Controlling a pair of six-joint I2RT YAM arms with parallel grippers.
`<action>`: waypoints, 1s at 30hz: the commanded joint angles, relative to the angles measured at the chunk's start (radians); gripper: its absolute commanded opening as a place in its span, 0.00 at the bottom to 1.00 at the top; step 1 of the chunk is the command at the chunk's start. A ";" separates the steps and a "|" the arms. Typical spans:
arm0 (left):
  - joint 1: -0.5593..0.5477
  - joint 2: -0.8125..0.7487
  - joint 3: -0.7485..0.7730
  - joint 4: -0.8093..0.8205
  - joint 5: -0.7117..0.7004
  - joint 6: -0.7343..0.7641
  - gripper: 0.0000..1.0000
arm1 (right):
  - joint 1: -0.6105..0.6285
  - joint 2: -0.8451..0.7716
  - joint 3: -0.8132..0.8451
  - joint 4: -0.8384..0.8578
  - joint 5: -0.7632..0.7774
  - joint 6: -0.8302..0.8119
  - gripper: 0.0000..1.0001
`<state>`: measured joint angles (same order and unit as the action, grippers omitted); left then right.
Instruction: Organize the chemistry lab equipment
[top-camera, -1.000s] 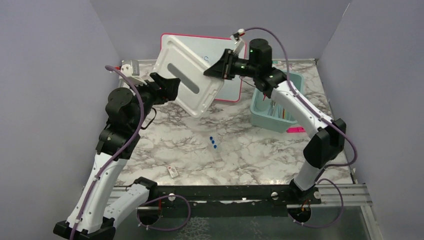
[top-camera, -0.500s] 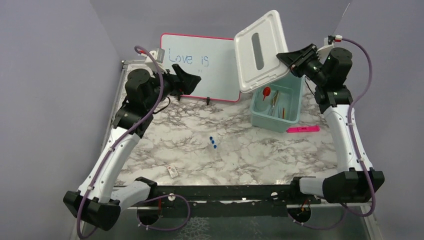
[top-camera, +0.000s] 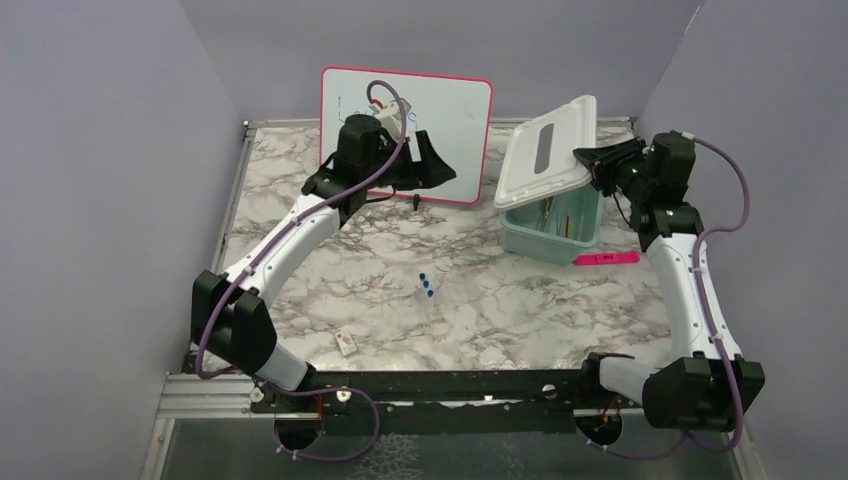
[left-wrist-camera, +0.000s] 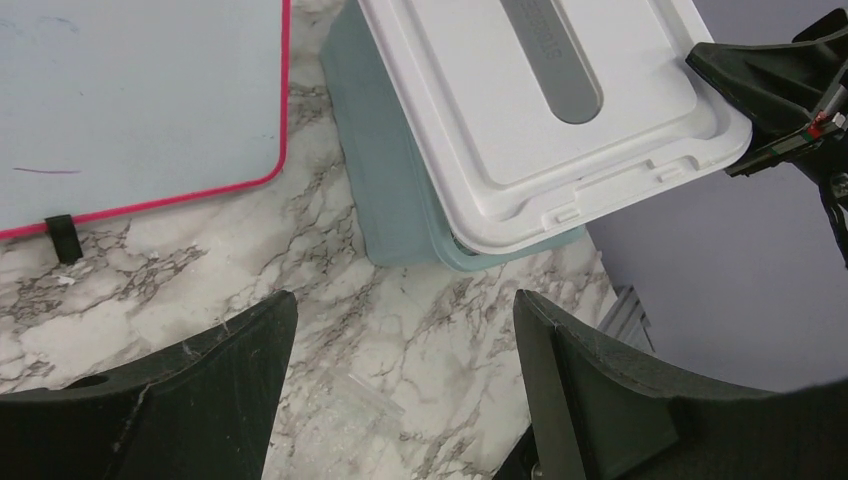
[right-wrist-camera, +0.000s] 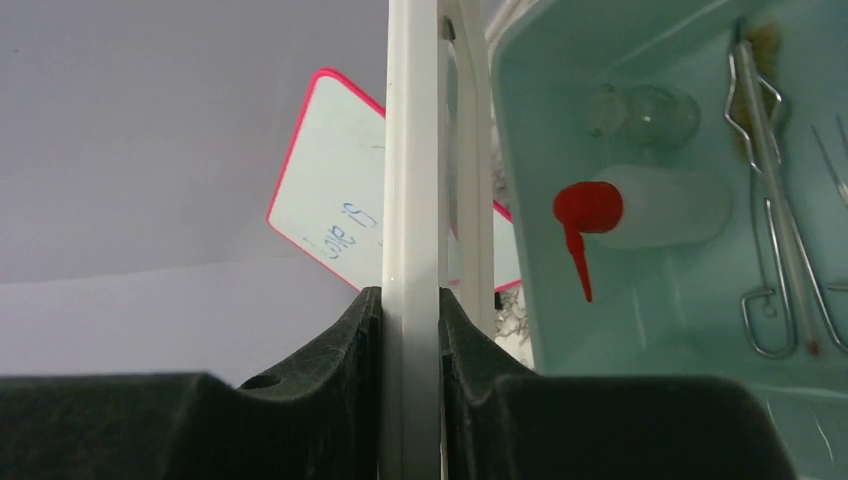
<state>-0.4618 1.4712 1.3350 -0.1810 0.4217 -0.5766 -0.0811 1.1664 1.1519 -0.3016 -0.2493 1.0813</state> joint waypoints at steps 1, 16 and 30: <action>-0.032 0.076 0.064 0.025 0.070 -0.006 0.82 | -0.011 -0.026 -0.052 0.011 0.040 0.061 0.01; -0.168 0.374 0.237 -0.002 0.115 0.001 0.81 | -0.029 -0.128 -0.205 -0.120 0.299 0.010 0.04; -0.205 0.495 0.315 -0.001 0.115 -0.017 0.73 | -0.031 -0.111 -0.291 -0.160 0.387 -0.112 0.22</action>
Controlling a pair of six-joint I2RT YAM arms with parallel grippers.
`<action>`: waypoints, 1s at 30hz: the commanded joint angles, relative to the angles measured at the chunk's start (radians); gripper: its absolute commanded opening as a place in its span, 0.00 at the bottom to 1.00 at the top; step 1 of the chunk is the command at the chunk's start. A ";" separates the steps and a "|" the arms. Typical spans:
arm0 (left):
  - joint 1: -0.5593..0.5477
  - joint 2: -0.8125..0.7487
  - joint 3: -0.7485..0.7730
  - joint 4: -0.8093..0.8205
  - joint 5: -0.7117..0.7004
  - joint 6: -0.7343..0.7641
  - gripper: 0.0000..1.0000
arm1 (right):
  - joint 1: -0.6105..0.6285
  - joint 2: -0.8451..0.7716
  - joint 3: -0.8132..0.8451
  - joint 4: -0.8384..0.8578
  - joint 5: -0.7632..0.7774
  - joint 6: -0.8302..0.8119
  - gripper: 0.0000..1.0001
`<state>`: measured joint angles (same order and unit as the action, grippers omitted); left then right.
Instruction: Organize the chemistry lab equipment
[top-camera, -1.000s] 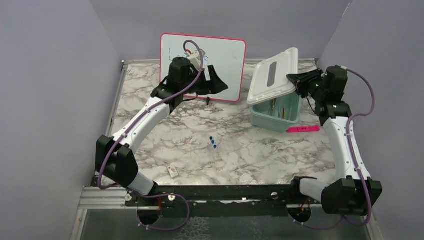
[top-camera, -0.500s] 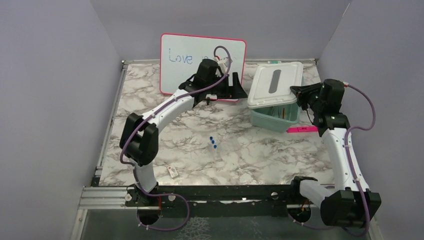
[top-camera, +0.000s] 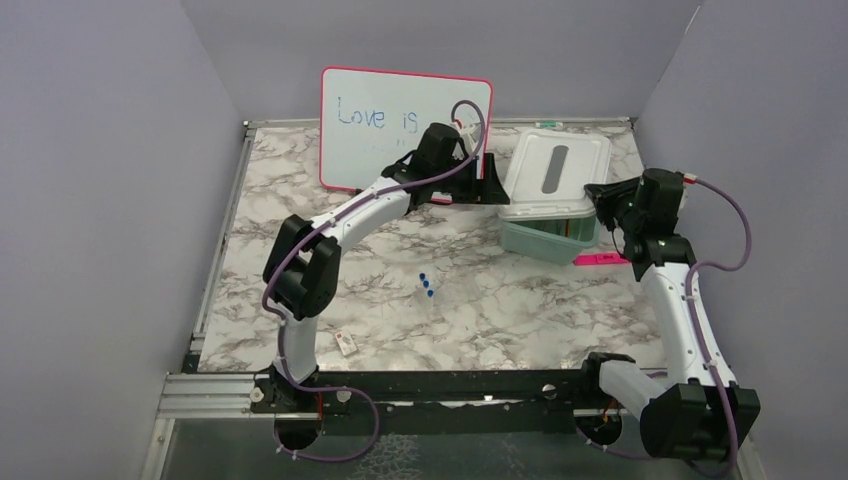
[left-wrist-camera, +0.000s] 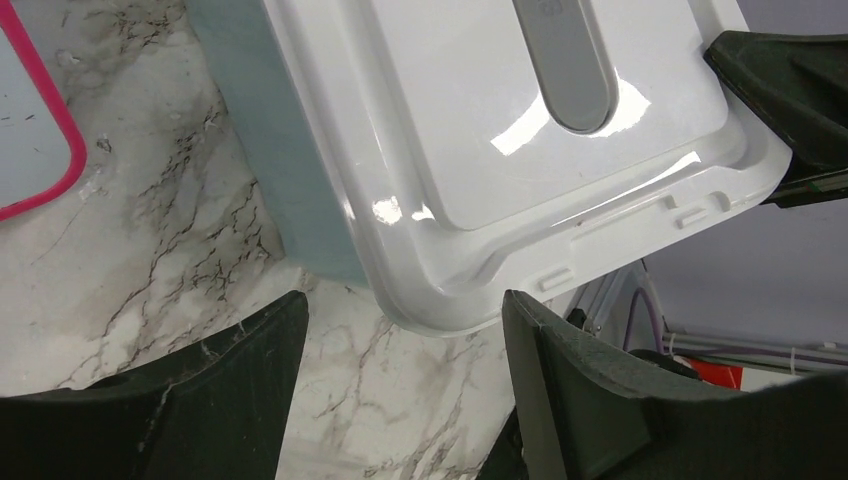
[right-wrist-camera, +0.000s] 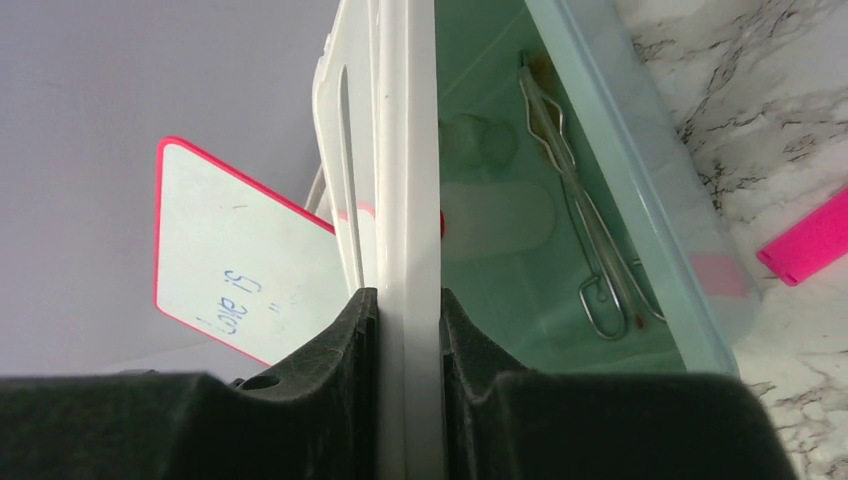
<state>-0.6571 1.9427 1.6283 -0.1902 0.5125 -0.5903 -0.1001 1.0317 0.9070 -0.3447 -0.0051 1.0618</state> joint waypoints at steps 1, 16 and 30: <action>-0.010 0.028 0.021 0.006 0.024 -0.002 0.72 | -0.012 0.025 -0.047 -0.124 0.151 -0.102 0.23; -0.022 0.058 0.027 -0.053 -0.007 0.047 0.68 | -0.012 0.037 -0.017 -0.203 0.245 -0.264 0.58; -0.023 0.084 0.060 -0.077 -0.015 0.055 0.64 | -0.011 0.144 0.046 -0.259 0.149 -0.467 0.58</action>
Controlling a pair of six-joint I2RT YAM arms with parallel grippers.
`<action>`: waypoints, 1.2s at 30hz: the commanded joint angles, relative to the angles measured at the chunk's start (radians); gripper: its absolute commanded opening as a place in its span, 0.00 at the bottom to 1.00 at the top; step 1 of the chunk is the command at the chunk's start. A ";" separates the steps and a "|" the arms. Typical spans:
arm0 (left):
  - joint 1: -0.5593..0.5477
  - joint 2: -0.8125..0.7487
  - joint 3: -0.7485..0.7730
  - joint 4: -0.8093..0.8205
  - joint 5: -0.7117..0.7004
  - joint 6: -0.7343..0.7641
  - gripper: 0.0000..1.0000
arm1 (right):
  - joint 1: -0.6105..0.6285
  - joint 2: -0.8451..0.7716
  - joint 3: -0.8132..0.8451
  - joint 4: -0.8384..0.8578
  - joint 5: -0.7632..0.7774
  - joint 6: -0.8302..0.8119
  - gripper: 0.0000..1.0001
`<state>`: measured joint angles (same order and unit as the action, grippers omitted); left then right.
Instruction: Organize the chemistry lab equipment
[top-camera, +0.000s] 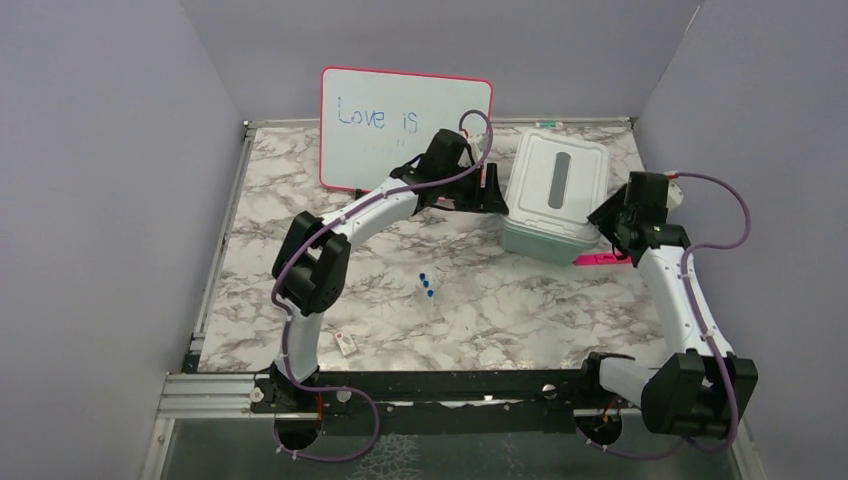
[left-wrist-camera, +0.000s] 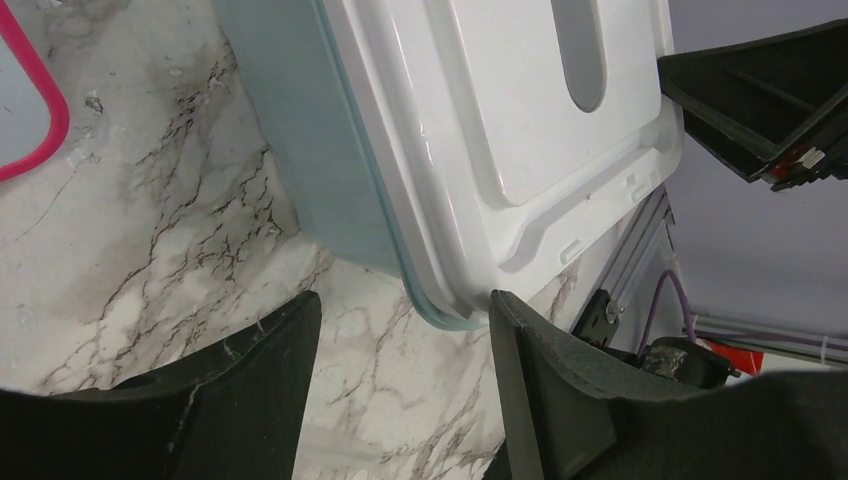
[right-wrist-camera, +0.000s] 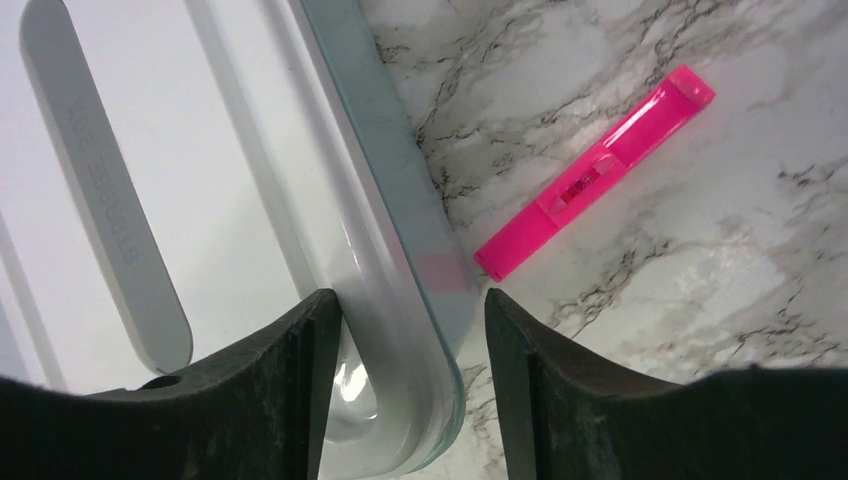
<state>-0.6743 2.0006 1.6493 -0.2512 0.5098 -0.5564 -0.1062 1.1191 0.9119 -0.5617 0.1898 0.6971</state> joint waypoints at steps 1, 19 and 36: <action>-0.006 0.027 0.038 -0.019 -0.013 0.020 0.64 | -0.006 0.070 0.048 -0.048 -0.061 -0.111 0.56; -0.021 -0.054 -0.052 -0.045 -0.034 0.030 0.58 | -0.006 0.058 0.073 -0.185 -0.263 -0.288 0.37; -0.022 -0.037 0.053 -0.058 -0.102 0.039 0.60 | -0.006 0.061 0.098 -0.187 -0.266 -0.339 0.30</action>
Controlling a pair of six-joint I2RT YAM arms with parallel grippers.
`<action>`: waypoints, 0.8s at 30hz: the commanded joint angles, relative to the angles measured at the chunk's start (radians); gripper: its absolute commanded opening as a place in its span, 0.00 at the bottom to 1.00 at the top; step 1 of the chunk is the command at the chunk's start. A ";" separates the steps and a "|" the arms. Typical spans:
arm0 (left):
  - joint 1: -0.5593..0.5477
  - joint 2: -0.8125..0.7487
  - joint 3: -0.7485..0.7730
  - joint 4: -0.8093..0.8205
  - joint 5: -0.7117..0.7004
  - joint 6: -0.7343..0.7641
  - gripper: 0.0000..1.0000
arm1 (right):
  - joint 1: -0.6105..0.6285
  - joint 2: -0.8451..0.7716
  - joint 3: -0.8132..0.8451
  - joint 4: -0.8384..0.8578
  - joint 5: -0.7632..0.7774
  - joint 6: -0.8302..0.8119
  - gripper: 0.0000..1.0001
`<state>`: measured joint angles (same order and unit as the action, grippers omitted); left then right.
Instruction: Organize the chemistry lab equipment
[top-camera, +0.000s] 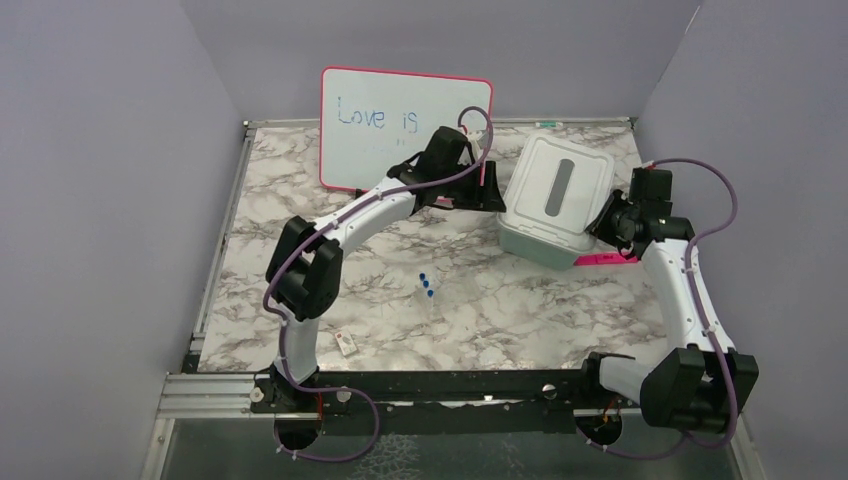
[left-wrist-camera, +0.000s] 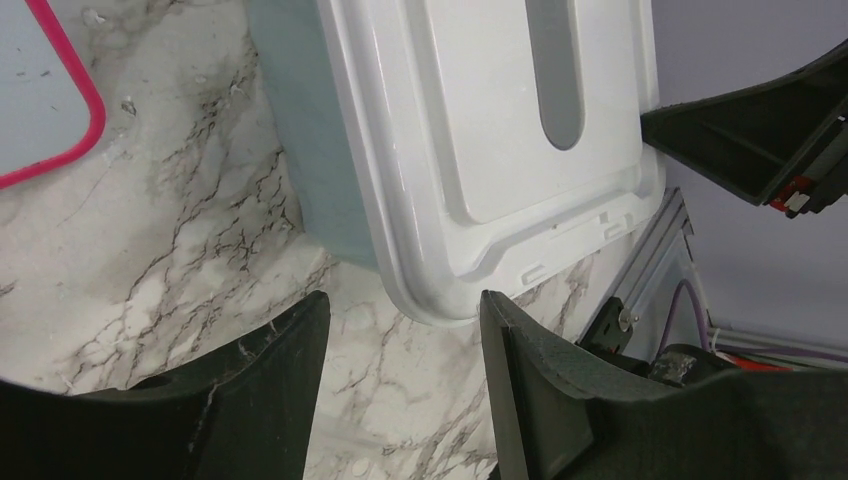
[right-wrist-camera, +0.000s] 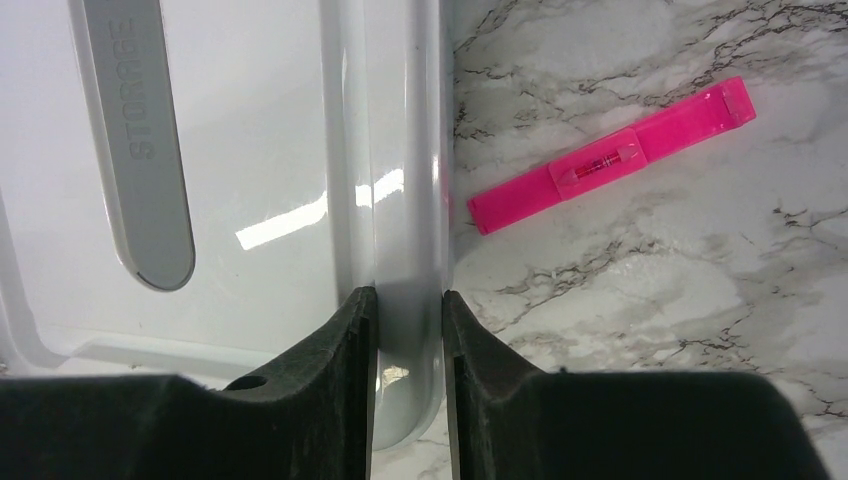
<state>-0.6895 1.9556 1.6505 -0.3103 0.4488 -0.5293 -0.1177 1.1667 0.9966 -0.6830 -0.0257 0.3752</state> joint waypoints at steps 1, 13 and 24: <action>-0.007 0.017 0.054 0.002 -0.045 0.014 0.60 | 0.006 0.017 0.000 -0.058 -0.052 -0.012 0.30; -0.007 0.069 0.030 -0.014 -0.049 0.018 0.54 | 0.006 0.186 -0.011 0.027 -0.203 -0.047 0.15; 0.003 0.074 0.200 -0.180 -0.198 0.117 0.51 | 0.008 0.209 0.199 -0.023 -0.149 -0.041 0.31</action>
<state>-0.6895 2.0167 1.7424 -0.3698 0.3595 -0.4950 -0.1249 1.3582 1.1244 -0.6258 -0.1505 0.3294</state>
